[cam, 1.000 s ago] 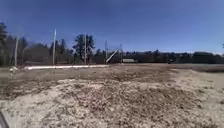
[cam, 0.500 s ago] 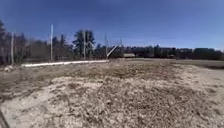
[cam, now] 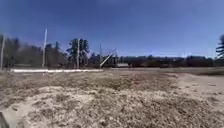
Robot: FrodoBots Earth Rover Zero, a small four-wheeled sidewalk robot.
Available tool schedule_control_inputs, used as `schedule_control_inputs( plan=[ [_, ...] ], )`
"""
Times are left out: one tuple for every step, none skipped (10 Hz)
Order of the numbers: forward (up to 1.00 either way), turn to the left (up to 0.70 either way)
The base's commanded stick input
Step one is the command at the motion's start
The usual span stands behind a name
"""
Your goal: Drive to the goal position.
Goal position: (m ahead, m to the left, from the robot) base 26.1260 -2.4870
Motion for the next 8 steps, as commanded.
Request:
schedule_control_inputs(
  plan=[
    [0.7, -0.35],
    [0.7, -0.08],
    [0.7, 0.0],
    [0.7, 0.0],
    [0.7, 0.0],
    [0.7, 0.0],
    [0.7, -0.21],
    [0.7, -0.35]
  ],
)
